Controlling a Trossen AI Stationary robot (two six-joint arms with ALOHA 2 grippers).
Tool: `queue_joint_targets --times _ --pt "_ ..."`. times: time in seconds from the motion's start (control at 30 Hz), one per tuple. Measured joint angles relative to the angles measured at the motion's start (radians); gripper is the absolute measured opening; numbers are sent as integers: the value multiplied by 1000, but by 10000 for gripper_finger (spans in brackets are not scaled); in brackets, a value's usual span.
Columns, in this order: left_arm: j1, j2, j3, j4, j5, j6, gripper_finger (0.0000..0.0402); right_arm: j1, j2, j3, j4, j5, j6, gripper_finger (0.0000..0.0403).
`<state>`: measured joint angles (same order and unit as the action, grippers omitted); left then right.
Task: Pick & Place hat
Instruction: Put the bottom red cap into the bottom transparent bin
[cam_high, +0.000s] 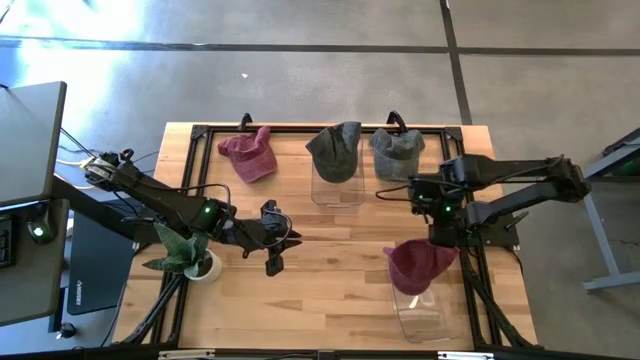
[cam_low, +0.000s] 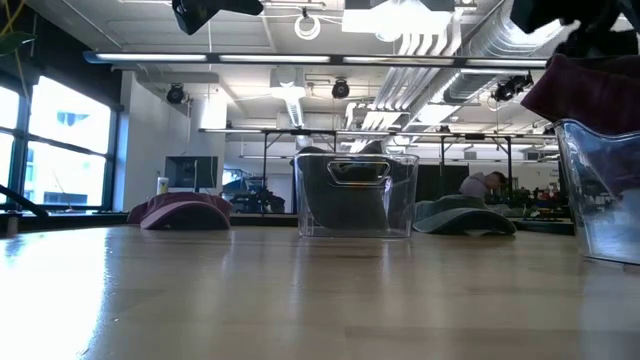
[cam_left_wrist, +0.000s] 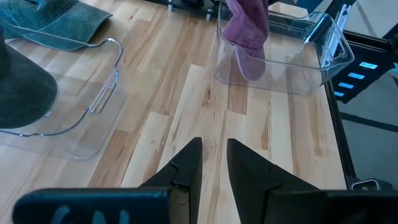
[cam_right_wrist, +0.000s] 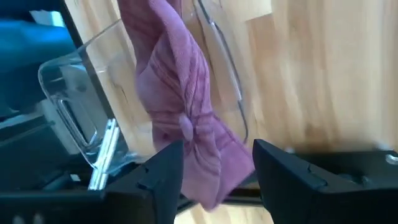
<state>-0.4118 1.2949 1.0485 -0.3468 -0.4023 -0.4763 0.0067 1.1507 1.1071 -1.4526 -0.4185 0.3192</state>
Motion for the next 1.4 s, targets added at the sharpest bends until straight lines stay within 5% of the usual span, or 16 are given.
queue_joint_targets --times 0.37,0.47,0.67,0.8,0.97,1.2,1.4 --pt "0 0 0 0 21 -29 71 0 -13 -218 334 -234 -21 236" --pt "0 0 0 0 21 -30 71 0 -13 -219 365 -275 -22 194" --pt "0 0 0 0 18 -29 71 1 -13 -185 375 -458 -6 36" --pt "0 0 0 0 15 -29 71 1 -13 -179 408 -553 -13 29" --pt "0 0 0 0 8 -28 71 0 -12 -235 490 -542 -23 49" --pt "0 0 0 0 8 -28 71 -1 -12 -284 480 -299 14 27" --pt "0 0 0 0 8 -27 71 -29 -13 -258 478 -285 37 109"
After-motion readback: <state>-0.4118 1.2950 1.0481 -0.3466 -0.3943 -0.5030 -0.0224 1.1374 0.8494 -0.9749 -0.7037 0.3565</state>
